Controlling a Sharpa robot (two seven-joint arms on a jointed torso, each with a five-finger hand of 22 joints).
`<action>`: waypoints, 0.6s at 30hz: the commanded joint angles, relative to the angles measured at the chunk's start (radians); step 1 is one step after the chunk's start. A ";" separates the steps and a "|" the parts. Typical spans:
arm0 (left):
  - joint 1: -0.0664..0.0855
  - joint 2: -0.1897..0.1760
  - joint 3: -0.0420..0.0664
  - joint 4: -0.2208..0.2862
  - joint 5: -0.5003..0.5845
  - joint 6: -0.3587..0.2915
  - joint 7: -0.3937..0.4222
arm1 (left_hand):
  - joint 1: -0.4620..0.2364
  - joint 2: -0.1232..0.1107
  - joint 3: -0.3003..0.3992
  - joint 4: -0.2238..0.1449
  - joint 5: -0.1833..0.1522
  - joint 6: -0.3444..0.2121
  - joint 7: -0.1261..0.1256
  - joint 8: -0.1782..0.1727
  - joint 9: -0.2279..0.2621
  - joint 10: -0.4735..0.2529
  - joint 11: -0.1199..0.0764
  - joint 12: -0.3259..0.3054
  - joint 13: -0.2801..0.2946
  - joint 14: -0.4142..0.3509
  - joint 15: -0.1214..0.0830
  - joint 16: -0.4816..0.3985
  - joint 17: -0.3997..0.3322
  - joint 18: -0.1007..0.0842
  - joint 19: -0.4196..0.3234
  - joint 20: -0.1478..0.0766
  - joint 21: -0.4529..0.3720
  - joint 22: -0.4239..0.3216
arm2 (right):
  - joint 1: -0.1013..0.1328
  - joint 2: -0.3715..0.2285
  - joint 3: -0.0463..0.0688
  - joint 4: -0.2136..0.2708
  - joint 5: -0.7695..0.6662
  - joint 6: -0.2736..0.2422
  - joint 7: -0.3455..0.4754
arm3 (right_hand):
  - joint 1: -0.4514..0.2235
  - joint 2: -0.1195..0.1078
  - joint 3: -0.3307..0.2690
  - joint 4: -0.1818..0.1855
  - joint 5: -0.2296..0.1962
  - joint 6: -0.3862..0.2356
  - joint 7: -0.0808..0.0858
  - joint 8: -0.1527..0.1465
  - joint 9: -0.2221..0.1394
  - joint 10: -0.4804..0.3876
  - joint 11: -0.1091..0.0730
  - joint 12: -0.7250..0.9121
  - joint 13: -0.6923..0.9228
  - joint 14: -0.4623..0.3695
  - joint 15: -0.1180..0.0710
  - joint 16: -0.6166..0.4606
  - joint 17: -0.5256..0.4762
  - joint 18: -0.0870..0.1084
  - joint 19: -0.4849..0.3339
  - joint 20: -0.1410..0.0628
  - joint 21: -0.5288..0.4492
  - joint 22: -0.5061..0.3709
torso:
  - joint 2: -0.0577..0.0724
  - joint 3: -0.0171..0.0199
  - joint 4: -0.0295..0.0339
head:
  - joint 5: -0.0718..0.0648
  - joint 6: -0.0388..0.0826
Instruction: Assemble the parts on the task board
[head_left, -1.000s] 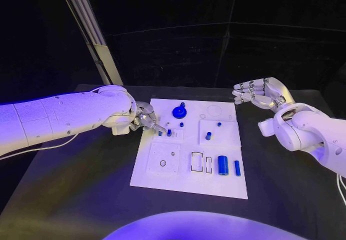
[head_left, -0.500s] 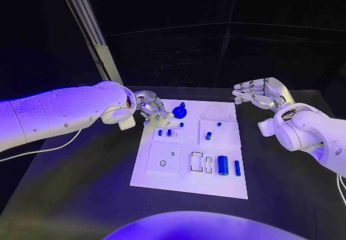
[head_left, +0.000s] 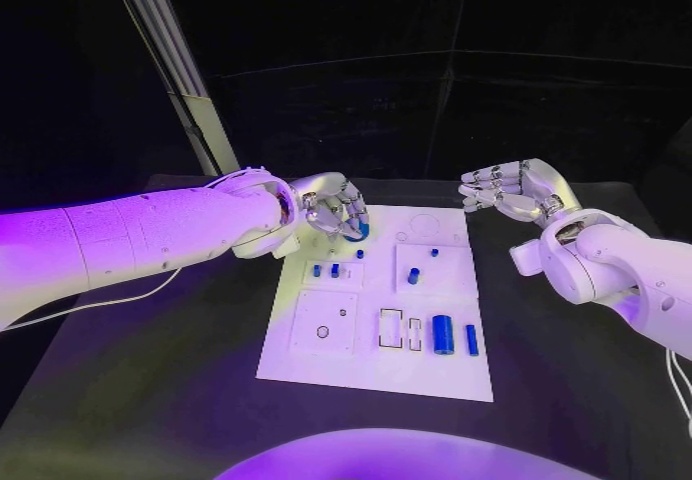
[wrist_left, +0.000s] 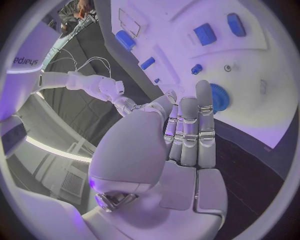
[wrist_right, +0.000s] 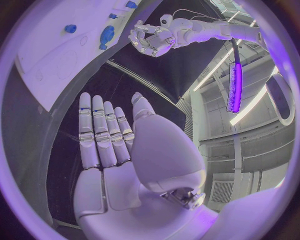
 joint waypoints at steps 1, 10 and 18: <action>-0.001 0.020 -0.007 -0.015 -0.173 -0.053 0.100 | -0.004 -0.019 0.014 -0.008 0.001 0.008 0.008 -0.022 -0.018 0.012 0.003 -0.030 -0.029 -0.006 0.004 -0.018 -0.021 0.011 -0.003 0.005 -0.008 -0.004 | 0.002 0.001 0.001 0.001 0.002 -0.001 0.005 | 0.000 0.005 -0.003 -0.004 -0.003 -0.008 0.003 -0.001 -0.001 -0.005 0.000 0.005 -0.001 -0.007 -0.003 -0.006 -0.002 0.009 0.004 0.003 -0.004 -0.001 | 0.000 0.0004 -0.0015 | -0.004 0.003; -0.015 0.081 -0.018 -0.088 -0.288 -0.014 0.081 | -0.061 -0.060 0.025 -0.019 0.000 0.065 0.001 -0.073 -0.065 0.006 0.005 -0.101 -0.111 0.113 0.008 0.158 0.152 0.012 0.057 0.012 0.010 0.000 | 0.002 0.004 0.001 0.001 0.002 -0.004 0.006 | 0.000 0.005 -0.003 -0.005 -0.003 -0.008 0.003 -0.001 -0.001 -0.005 0.000 0.005 -0.001 -0.007 -0.003 -0.006 -0.002 0.009 0.004 0.003 -0.004 -0.001 | 0.000 -0.0001 0.0001 | -0.008 0.004; -0.018 0.106 -0.019 -0.110 -0.345 0.042 0.042 | -0.082 -0.056 0.031 -0.031 0.000 0.119 -0.015 -0.101 -0.092 0.040 -0.006 -0.114 -0.149 0.214 -0.002 0.365 0.374 -0.003 0.144 0.002 0.140 0.119 | 0.002 0.006 0.001 -0.001 0.002 -0.004 0.006 | 0.000 0.005 -0.003 -0.005 -0.003 -0.008 0.003 -0.001 -0.001 -0.005 0.000 0.005 -0.001 -0.007 -0.003 -0.006 -0.002 0.009 0.004 0.003 -0.004 -0.001 | -0.001 -0.0001 0.0002 | -0.009 -0.001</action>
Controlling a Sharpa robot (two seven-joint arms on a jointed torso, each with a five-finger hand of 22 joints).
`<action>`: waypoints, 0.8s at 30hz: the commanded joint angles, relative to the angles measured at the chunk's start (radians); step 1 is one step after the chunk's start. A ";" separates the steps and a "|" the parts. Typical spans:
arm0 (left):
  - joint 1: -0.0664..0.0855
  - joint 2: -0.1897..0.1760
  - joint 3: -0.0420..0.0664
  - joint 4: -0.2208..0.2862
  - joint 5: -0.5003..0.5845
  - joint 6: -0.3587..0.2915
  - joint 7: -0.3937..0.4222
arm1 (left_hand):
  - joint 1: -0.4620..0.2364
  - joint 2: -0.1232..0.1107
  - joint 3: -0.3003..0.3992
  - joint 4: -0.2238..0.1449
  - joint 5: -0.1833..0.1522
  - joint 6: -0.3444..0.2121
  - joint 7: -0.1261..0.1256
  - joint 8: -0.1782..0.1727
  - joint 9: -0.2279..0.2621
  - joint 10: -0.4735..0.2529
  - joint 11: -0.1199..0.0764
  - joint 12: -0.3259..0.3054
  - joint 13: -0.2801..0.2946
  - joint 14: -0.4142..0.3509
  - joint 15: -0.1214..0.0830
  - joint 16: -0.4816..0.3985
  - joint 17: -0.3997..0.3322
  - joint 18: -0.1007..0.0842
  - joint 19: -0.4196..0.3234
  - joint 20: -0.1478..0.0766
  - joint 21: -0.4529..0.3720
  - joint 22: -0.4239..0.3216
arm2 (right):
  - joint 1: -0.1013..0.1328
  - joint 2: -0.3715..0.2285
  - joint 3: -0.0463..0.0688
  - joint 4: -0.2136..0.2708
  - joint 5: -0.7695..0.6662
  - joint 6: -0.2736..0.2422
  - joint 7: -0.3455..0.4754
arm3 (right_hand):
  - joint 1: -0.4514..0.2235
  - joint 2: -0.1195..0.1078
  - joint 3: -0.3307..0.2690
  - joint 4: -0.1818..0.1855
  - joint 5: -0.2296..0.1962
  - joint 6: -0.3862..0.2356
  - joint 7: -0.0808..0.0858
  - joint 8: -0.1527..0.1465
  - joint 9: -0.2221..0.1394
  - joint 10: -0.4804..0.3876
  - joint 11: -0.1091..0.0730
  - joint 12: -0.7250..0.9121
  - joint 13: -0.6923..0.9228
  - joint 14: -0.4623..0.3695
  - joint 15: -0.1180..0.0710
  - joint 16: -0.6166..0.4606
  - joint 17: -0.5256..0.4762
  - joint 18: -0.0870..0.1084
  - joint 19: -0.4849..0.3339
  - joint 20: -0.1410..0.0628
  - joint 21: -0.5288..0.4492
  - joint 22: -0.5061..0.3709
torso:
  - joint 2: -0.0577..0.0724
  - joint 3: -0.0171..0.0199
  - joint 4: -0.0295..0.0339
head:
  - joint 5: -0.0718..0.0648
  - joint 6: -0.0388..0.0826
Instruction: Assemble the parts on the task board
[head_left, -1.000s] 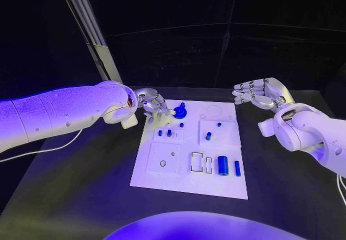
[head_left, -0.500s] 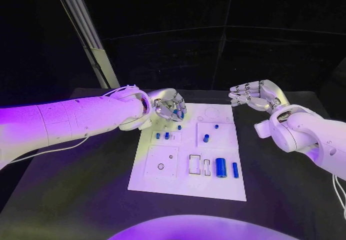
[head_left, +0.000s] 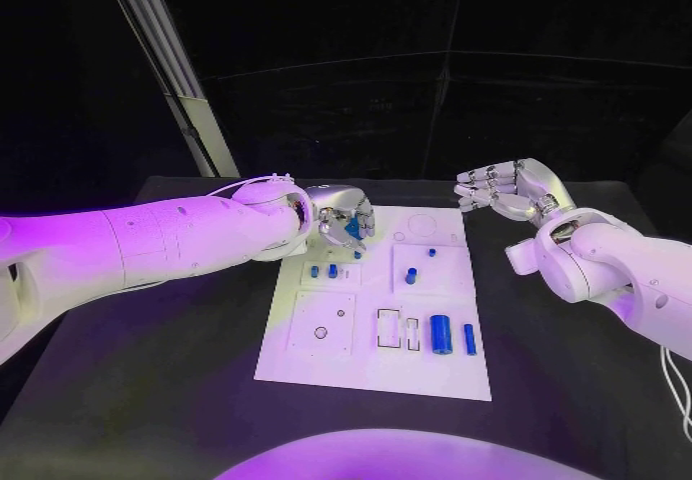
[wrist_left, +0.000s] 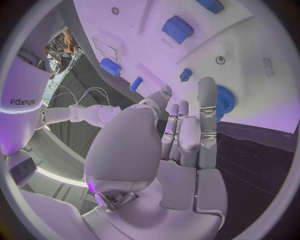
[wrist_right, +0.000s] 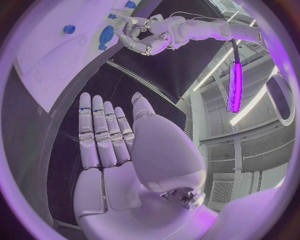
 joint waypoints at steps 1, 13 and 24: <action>0.000 0.006 0.000 -0.005 -0.078 0.053 -0.026 | -0.012 0.000 0.004 -0.008 0.000 0.019 -0.003 -0.012 -0.008 0.019 -0.003 -0.008 -0.011 0.023 -0.002 0.051 0.057 -0.008 0.032 -0.003 0.084 0.090 | 0.002 0.001 0.001 0.000 0.002 -0.003 0.006 | 0.000 0.005 -0.003 -0.005 -0.003 -0.008 0.003 -0.001 -0.001 -0.005 0.000 0.005 -0.001 -0.007 -0.003 -0.006 -0.001 0.009 0.004 0.003 -0.004 -0.001 | 0.000 -0.0003 0.0011 | -0.001 -0.002; -0.003 0.026 0.000 -0.039 -0.119 0.105 -0.043 | -0.021 0.000 0.015 -0.017 0.003 0.052 -0.009 -0.032 -0.023 0.049 -0.009 -0.024 -0.034 0.045 -0.006 0.109 0.121 -0.028 0.067 -0.007 0.205 0.222 | 0.002 0.004 0.001 -0.004 0.002 -0.002 0.007 | 0.000 0.005 -0.003 -0.005 -0.003 -0.008 0.003 -0.001 -0.001 -0.005 0.000 0.005 -0.001 -0.007 -0.003 -0.006 -0.001 0.009 0.004 0.003 -0.004 -0.001 | -0.001 0.0003 0.0008 | 0.001 -0.001; -0.006 0.041 0.001 -0.064 -0.124 0.132 -0.045 | -0.026 0.002 0.027 -0.023 0.003 0.071 -0.013 -0.043 -0.028 0.072 -0.013 -0.034 -0.046 0.056 -0.009 0.137 0.153 -0.039 0.082 -0.009 0.271 0.296 | 0.002 0.005 0.001 -0.004 0.002 -0.005 0.009 | 0.001 0.008 -0.002 -0.006 -0.003 -0.008 0.003 0.000 0.000 -0.006 0.000 0.006 -0.001 -0.007 -0.002 -0.005 -0.002 0.009 0.004 0.003 -0.005 -0.002 | 0.000 0.0008 0.0021 | 0.001 -0.004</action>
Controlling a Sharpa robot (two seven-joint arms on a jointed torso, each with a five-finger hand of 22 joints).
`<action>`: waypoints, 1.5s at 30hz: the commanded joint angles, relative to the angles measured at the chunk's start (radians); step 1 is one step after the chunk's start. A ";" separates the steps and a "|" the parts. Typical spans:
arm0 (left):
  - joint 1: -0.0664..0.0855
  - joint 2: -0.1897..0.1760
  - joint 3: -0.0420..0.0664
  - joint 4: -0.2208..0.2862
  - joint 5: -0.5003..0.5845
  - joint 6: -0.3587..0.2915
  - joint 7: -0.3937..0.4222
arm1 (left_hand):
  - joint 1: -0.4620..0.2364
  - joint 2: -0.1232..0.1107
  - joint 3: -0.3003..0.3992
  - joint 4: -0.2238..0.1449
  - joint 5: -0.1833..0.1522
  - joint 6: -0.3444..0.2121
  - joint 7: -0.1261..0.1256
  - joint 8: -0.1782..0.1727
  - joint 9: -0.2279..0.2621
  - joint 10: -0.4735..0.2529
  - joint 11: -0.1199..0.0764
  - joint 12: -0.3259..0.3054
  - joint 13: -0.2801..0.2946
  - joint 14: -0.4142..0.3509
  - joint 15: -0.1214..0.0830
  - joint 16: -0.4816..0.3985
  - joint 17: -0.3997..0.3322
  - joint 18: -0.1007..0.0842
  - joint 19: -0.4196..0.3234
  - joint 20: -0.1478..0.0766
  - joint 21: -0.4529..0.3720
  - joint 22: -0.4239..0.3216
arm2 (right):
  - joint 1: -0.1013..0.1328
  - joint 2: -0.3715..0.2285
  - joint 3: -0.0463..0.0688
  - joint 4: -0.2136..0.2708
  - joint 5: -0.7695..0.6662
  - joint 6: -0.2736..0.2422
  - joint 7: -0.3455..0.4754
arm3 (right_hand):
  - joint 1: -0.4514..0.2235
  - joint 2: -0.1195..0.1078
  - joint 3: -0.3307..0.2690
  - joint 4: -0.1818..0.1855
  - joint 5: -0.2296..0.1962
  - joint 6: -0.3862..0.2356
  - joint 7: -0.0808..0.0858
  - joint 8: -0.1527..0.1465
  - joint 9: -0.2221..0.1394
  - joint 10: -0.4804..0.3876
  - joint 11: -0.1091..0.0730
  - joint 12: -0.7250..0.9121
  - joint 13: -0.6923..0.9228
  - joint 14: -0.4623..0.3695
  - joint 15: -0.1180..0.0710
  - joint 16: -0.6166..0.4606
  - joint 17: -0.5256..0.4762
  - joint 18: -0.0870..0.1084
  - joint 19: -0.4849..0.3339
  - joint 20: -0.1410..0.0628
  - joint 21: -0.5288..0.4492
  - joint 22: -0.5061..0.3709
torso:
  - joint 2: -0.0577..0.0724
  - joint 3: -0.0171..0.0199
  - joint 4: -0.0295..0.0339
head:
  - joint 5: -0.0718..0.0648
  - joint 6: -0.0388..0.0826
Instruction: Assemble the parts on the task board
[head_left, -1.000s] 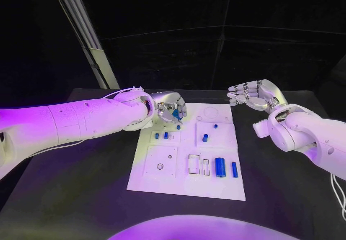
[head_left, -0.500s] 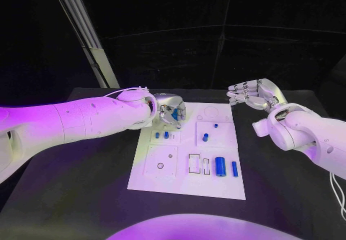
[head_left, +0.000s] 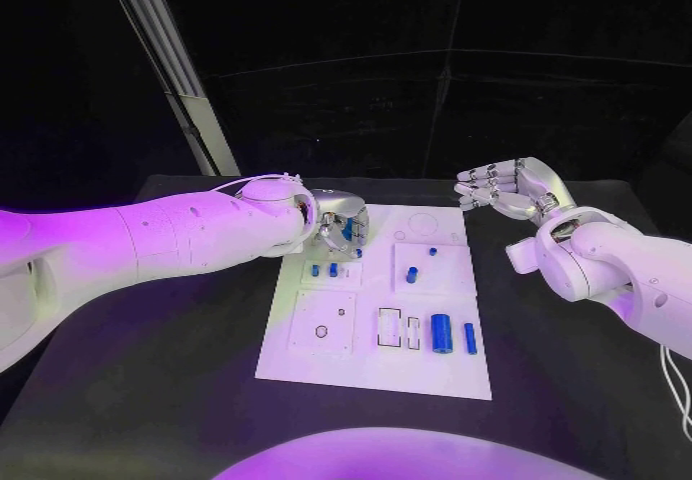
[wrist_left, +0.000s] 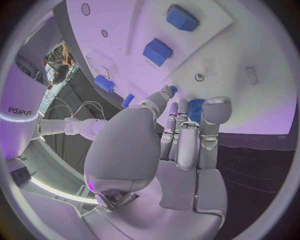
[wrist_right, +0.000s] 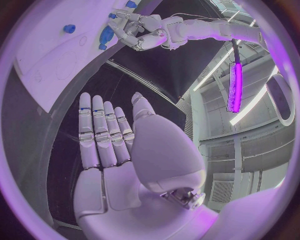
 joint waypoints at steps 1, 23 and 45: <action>0.000 0.006 0.001 -0.006 -0.015 0.033 -0.007 | -0.009 0.002 0.008 -0.003 0.003 0.007 0.000 -0.005 -0.002 0.010 -0.001 -0.003 -0.002 0.014 -0.002 0.005 0.002 -0.008 0.007 0.001 0.008 0.009 | 0.002 0.002 0.001 0.001 0.002 -0.004 0.009 | 0.001 0.008 -0.002 -0.006 -0.003 -0.008 0.003 0.000 0.000 -0.006 0.000 0.006 -0.001 -0.007 -0.002 -0.005 -0.001 0.009 0.004 0.003 -0.005 -0.001 | 0.000 0.0001 0.0015 | -0.001 -0.001; -0.008 0.023 0.001 -0.022 -0.016 0.054 -0.013 | -0.013 0.006 0.037 -0.014 0.003 0.029 -0.009 -0.031 -0.005 0.045 -0.009 -0.029 -0.020 0.024 -0.009 0.028 0.024 -0.018 0.019 -0.005 0.077 0.088 | 0.002 0.004 0.001 0.001 0.002 -0.002 0.009 | 0.002 0.009 -0.002 -0.006 -0.003 -0.008 0.003 0.000 0.000 -0.007 0.000 0.007 -0.001 -0.007 -0.002 -0.005 -0.001 0.009 0.005 0.003 -0.006 -0.001 | 0.000 0.0004 -0.0001 | 0.000 0.000; -0.008 0.030 0.001 -0.036 -0.014 0.037 -0.001 | -0.001 0.052 0.123 -0.044 0.004 0.088 -0.019 -0.056 -0.003 0.112 -0.023 -0.067 -0.030 0.037 -0.022 0.044 0.038 -0.029 0.031 -0.014 0.144 0.169 | 0.002 0.008 0.001 0.000 0.002 0.002 0.008 | 0.002 0.010 -0.001 -0.007 -0.003 -0.008 0.003 0.000 0.000 -0.007 0.000 0.008 -0.001 -0.007 -0.002 -0.005 -0.002 0.009 0.005 0.003 -0.006 -0.002 | -0.001 0.0000 0.0012 | -0.003 0.002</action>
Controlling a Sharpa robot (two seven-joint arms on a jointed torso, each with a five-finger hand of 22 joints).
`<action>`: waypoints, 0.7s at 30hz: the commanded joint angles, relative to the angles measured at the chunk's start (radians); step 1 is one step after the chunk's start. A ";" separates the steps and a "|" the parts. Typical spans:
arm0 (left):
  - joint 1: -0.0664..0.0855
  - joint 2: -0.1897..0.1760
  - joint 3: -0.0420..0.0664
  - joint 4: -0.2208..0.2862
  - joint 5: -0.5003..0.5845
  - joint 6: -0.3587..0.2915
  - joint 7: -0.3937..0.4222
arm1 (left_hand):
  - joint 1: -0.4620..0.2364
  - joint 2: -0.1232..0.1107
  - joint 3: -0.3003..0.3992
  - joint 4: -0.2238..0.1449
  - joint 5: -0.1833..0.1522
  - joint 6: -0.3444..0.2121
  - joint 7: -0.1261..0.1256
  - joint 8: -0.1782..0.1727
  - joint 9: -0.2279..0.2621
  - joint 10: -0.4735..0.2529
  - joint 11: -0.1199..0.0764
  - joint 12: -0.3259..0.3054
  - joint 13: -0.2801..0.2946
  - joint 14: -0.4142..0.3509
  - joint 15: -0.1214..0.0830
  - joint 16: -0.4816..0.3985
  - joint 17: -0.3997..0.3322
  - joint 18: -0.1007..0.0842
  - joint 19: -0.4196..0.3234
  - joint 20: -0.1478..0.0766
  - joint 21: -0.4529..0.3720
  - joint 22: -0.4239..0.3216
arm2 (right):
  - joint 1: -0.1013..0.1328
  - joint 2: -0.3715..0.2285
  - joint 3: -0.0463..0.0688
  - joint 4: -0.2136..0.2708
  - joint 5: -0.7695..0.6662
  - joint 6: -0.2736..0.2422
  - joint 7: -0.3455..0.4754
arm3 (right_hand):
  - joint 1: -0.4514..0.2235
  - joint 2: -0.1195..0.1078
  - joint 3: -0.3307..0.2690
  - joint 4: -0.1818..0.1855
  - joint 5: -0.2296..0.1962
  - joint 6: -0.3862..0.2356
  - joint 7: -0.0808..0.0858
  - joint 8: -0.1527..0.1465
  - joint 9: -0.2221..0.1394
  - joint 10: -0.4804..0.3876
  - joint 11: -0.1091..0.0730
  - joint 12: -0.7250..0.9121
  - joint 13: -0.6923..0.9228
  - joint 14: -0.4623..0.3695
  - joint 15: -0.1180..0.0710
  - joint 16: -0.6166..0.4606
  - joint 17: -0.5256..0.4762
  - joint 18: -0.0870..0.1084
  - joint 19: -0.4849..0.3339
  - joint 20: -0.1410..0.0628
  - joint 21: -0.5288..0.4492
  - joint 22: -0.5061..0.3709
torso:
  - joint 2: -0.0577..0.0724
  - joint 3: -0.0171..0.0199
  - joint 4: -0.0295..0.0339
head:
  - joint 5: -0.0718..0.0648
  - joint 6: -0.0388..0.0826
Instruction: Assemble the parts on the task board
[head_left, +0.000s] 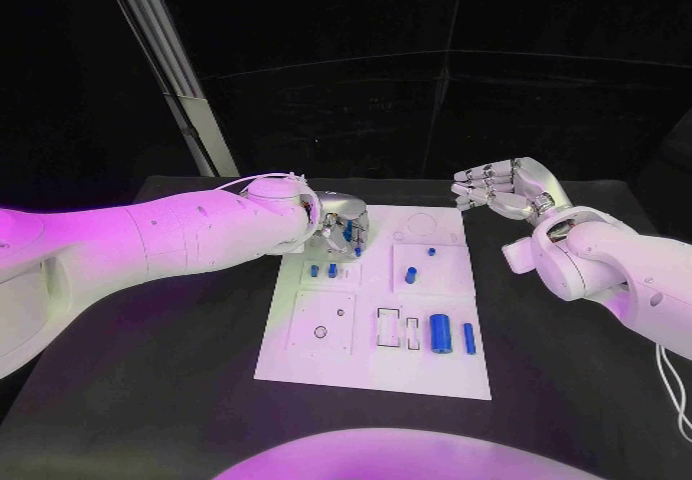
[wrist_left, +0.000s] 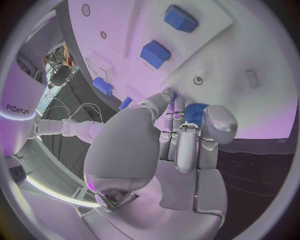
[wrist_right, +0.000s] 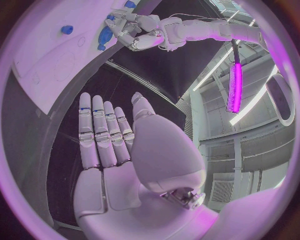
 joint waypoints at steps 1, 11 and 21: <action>-0.005 -0.004 -0.003 0.007 -0.003 -0.029 0.012 | 0.002 0.012 0.016 -0.006 0.004 0.010 0.004 -0.011 0.000 0.013 0.000 -0.009 -0.001 0.031 -0.008 0.008 0.006 -0.016 0.009 -0.003 0.016 0.018 | 0.002 0.001 0.001 0.002 0.002 0.002 0.008 | 0.002 0.010 -0.001 -0.007 -0.003 -0.008 0.003 0.000 0.000 -0.007 0.000 0.004 -0.001 -0.007 -0.003 -0.005 -0.001 0.009 0.005 0.003 -0.006 -0.001 | -0.001 0.0001 0.0011 | 0.001 0.001; -0.005 -0.048 -0.001 0.060 0.038 -0.107 0.042 | -0.003 0.008 0.034 -0.015 0.004 0.016 0.008 -0.019 0.000 0.021 0.002 -0.021 -0.001 0.036 -0.006 0.011 0.011 -0.019 0.014 -0.004 0.030 0.035 | 0.002 0.000 0.001 0.002 0.002 0.001 0.009 | 0.002 0.011 -0.001 -0.007 -0.003 -0.008 0.003 0.000 0.000 -0.007 0.000 0.004 -0.001 -0.007 -0.003 -0.005 -0.001 0.009 0.005 0.003 -0.007 -0.001 | -0.001 -0.0005 0.0015 | -0.004 0.006; -0.005 -0.103 0.007 0.112 0.062 -0.148 0.049 | -0.010 0.003 0.041 -0.017 0.004 0.019 0.011 -0.024 0.000 0.024 0.004 -0.028 -0.001 0.038 -0.005 0.013 0.015 -0.020 0.016 -0.003 0.036 0.042 | 0.002 -0.001 0.001 0.001 0.002 0.002 0.010 | 0.002 0.011 -0.001 -0.007 -0.003 -0.008 0.003 0.000 0.000 -0.007 0.000 0.004 -0.001 -0.007 -0.003 -0.005 -0.001 0.009 0.005 0.003 -0.007 -0.001 | -0.001 -0.0001 0.0020 | -0.005 0.010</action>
